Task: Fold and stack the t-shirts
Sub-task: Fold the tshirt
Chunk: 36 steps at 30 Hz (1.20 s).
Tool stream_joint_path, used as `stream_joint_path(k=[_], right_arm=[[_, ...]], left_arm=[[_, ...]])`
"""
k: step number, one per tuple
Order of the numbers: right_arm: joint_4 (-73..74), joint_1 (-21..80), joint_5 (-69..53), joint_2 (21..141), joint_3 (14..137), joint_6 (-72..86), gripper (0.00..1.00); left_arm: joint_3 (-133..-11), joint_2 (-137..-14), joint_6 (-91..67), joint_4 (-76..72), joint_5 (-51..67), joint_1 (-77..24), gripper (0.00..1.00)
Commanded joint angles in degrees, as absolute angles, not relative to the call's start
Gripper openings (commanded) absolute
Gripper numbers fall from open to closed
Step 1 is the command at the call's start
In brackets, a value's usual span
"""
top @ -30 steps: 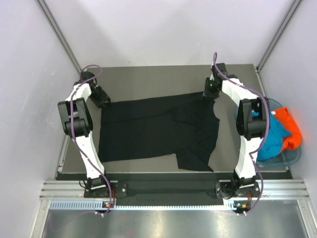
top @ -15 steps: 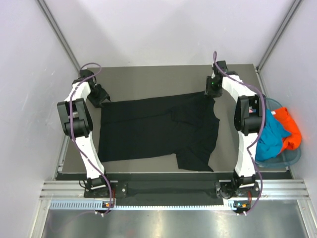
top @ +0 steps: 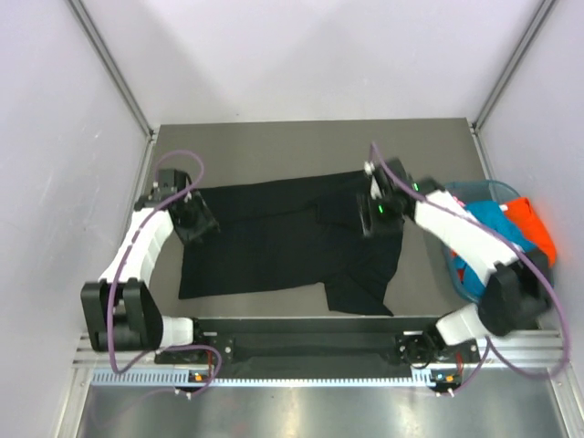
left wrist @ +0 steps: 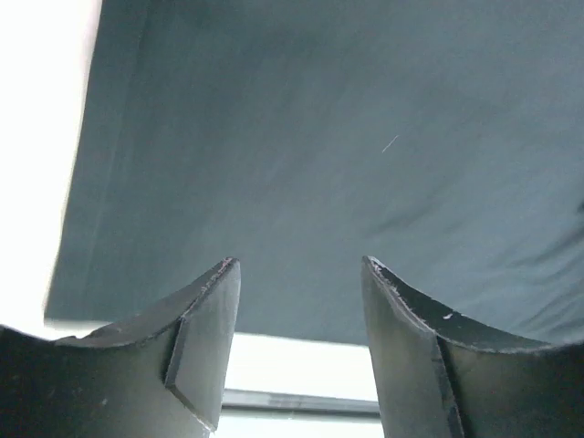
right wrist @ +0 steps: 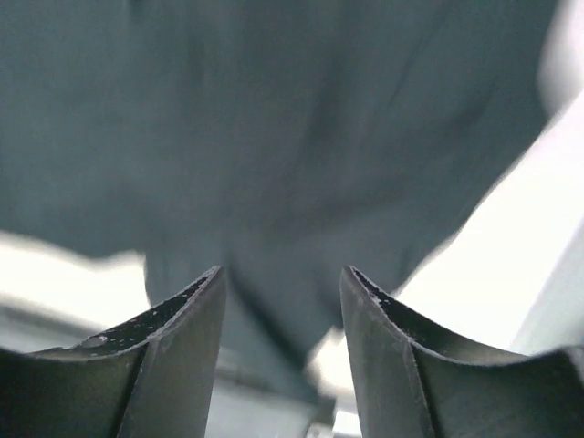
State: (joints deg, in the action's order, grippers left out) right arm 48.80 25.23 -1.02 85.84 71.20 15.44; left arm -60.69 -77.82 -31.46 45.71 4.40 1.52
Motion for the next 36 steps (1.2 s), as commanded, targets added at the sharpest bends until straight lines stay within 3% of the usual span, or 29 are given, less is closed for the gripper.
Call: stream_joint_path(k=[1,8,16,24,30,31,33,36], right_arm=[[51.86,25.57,-3.86,73.89,56.58,24.05,0.52],[52.66,25.49,-4.21,60.12,40.44,31.28,0.44],[46.06,24.96,-11.59,57.74,30.34,34.72,0.44],[44.03,25.05,-15.46,59.59,28.39,31.82,0.4],[43.07,25.14,-18.27,59.76,27.69,31.64,0.26],[42.63,25.05,-18.8,60.55,27.51,31.47,0.17],[41.4,25.05,-20.2,61.43,27.51,31.29,0.1],[40.87,25.05,-21.18,61.87,29.0,31.2,0.08]], left_arm=[[-55.03,-71.3,-34.27,47.37,6.32,1.94,0.59],[-50.19,-68.91,-35.07,49.3,6.94,1.58,0.56],[-49.83,-68.47,-34.98,50.27,5.8,1.58,0.56],[-51.59,-68.55,-35.16,52.64,3.18,1.67,0.57],[-54.66,-69.26,-37.78,55.81,-3.6,1.84,0.59],[-55.02,-69.43,-38.4,56.42,-4.82,1.85,0.58],[-55.63,-69.52,-40.33,57.56,-5.53,2.02,0.58],[-55.28,-69.35,-42.8,58.53,-5.8,2.63,0.59]])
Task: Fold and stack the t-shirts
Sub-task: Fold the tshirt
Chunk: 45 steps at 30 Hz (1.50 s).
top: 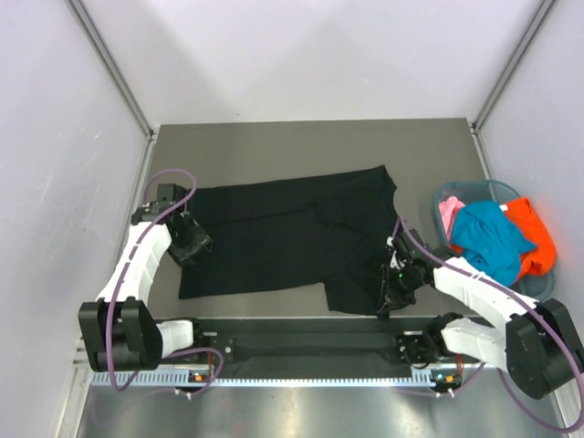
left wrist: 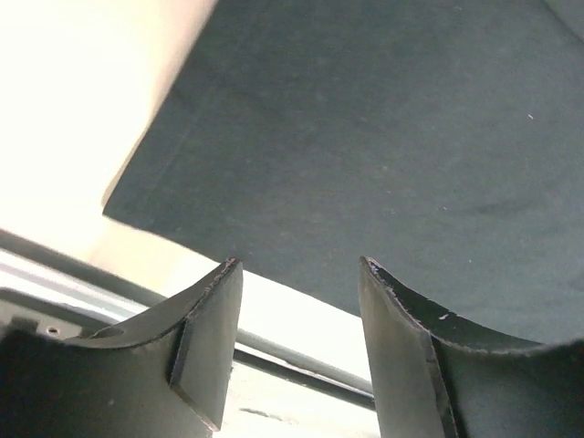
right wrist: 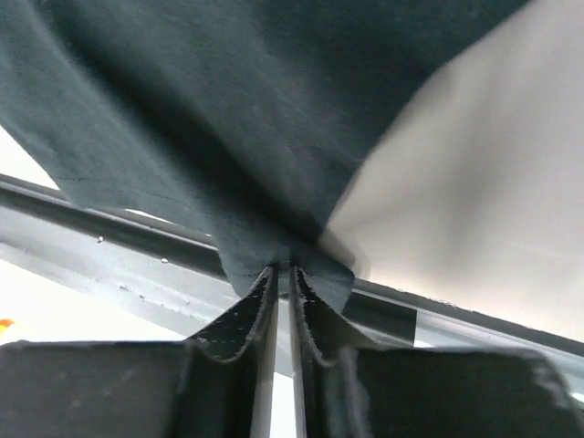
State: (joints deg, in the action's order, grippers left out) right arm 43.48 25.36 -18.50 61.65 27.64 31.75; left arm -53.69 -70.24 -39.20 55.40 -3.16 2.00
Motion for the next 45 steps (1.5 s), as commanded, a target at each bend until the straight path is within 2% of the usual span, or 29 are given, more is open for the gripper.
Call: stream_joint_path(k=[1,3,4,7,16,22,28,40,44,45], right_arm=[[41.48,25.05,-20.57,61.96,30.22,31.03,0.11],[45.33,25.14,-16.47,62.31,31.81,30.41,0.21],[46.57,25.14,-15.13,62.58,33.3,30.24,0.33],[47.29,25.14,-13.71,62.14,35.06,30.15,0.44],[47.37,25.05,-14.24,65.74,41.39,25.5,0.47],[47.29,25.05,-15.03,67.85,43.51,22.33,0.47],[46.67,25.14,-17.23,67.94,43.42,22.59,0.47],[47.63,25.05,-16.35,66.62,42.72,22.59,0.47],[49.21,25.05,-15.3,66.36,42.54,22.06,0.47],[50.09,25.05,-14.77,66.36,42.71,22.23,0.47]], left_arm=[[-55.02,-69.26,-43.24,58.71,-5.63,3.25,0.59],[-54.32,-69.34,-44.55,59.85,-5.27,3.69,0.6],[-53.62,-69.43,-45.34,60.38,-5.36,4.56,0.61],[-51.78,-69.7,-47.02,60.82,-5.1,7.02,0.63],[-47.82,-74.0,-47.11,61.95,-4.22,17.47,0.54],[-43.08,-75.23,-50.27,59.68,-1.94,22.31,0.59],[-40.44,-75.76,-51.94,56.78,-2.72,23.03,0.52],[-37.27,-79.1,-53.09,48.08,-5.88,24.25,0.49],[-37.53,-79.1,-51.42,46.85,-7.29,24.61,0.43],[-37.44,-79.28,-51.33,46.85,-7.21,24.7,0.35]])
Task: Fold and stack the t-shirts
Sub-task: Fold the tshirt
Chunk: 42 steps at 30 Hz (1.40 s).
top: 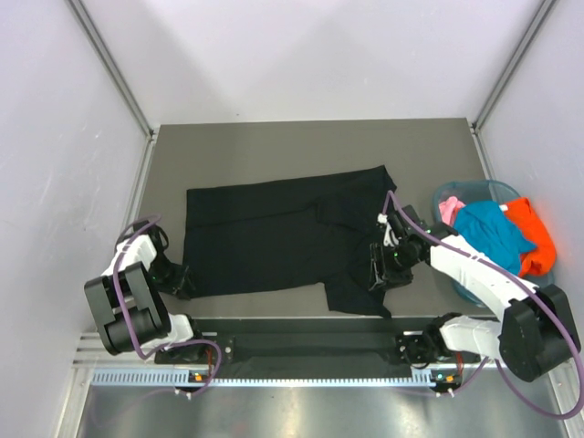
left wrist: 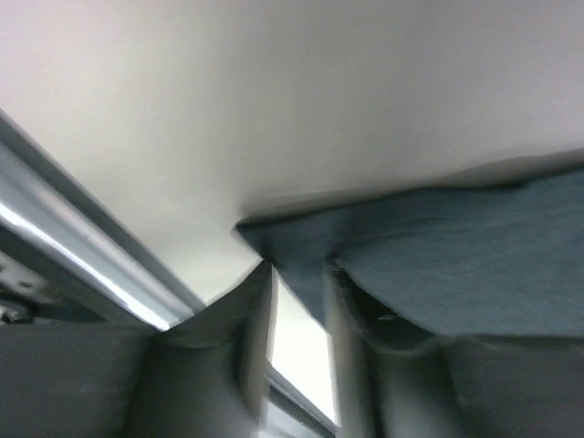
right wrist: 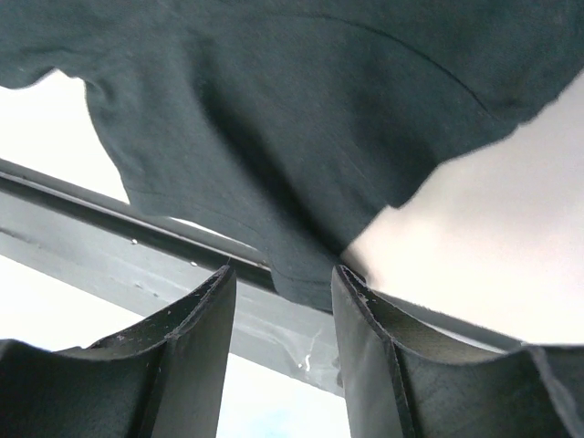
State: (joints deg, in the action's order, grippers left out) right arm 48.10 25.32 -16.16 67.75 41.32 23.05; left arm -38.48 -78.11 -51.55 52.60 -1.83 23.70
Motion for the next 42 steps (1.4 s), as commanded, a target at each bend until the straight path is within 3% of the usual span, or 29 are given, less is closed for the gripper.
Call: stream_joint_path(k=[1,4,6,11,22,38,42], right_arm=[[50.36,25.05,-14.59,66.36,42.63,22.41,0.47],[50.98,24.53,-14.06,65.83,41.93,23.9,0.47],[51.24,23.65,-13.89,65.83,41.31,24.52,0.47],[51.85,19.08,-14.68,67.67,39.38,24.7,0.57],[45.36,15.12,-19.07,66.97,29.63,31.37,0.58],[39.91,13.1,-23.37,68.73,24.35,31.73,0.38],[39.64,11.96,-24.7,68.3,23.38,31.03,0.26]], left_arm=[[-37.44,-79.19,-51.24,46.67,-7.21,24.61,0.3],[-37.61,-78.93,-50.37,46.84,-6.59,24.61,0.07],[-37.79,-78.05,-49.57,47.02,-6.68,24.61,0.0],[-37.27,-77.17,-49.39,45.71,-5.28,23.91,0.0],[-36.48,-77.35,-47.46,42.1,-0.62,23.29,0.0],[-36.39,-77.61,-47.11,41.75,1.23,23.29,0.0],[-36.47,-77.78,-47.02,41.92,1.23,23.2,0.0]])
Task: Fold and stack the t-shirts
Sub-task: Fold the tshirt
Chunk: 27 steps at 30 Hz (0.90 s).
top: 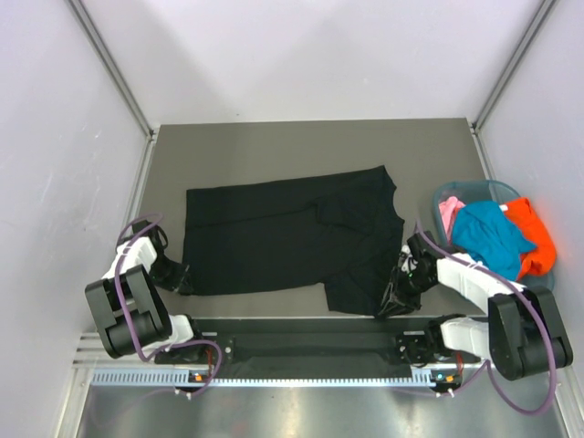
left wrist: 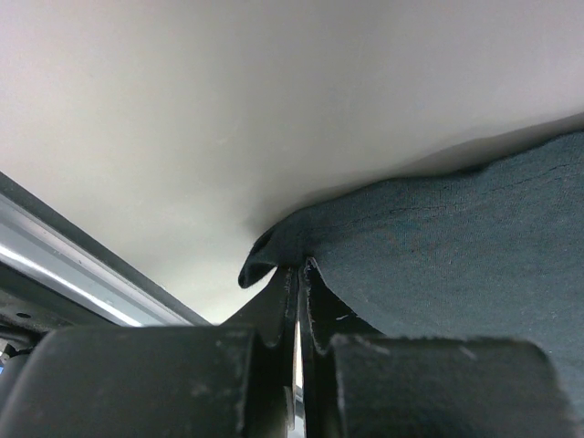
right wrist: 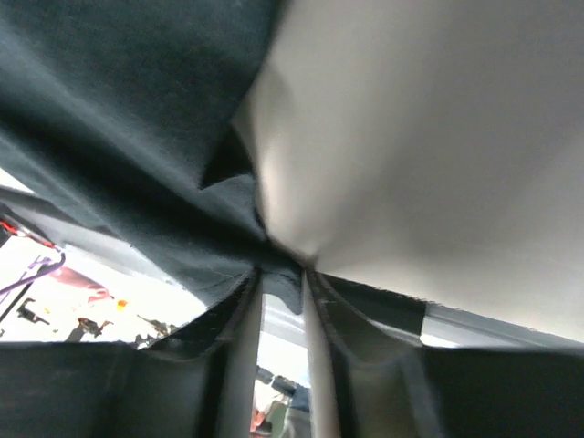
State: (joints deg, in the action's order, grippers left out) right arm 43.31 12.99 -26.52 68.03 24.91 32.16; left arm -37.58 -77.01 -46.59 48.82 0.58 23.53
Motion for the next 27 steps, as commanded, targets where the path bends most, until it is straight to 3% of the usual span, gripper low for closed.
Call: stream_joint_path(k=[1,3,6,17,27], right_arm=[[40.25,11.34,-24.61,67.94,23.64,30.68,0.22],[42.09,11.34,-23.3,66.28,25.04,30.15,0.19],[45.25,11.16,-22.41,63.82,27.93,30.41,0.01],[58.86,11.16,-13.37,56.78,48.48,30.59,0.0],[59.86,10.99,-13.46,65.9,64.76,27.86,0.0]], left_arm=[[-36.47,-77.78,-47.02,41.92,1.23,23.29,0.0],[-36.56,-77.61,-47.02,41.75,1.4,23.29,0.0],[-37.26,-77.08,-45.79,41.92,2.02,23.2,0.0],[-39.99,-74.01,-43.51,43.07,3.69,23.12,0.0],[-47.8,-73.39,-39.56,44.74,2.55,22.15,0.0]])
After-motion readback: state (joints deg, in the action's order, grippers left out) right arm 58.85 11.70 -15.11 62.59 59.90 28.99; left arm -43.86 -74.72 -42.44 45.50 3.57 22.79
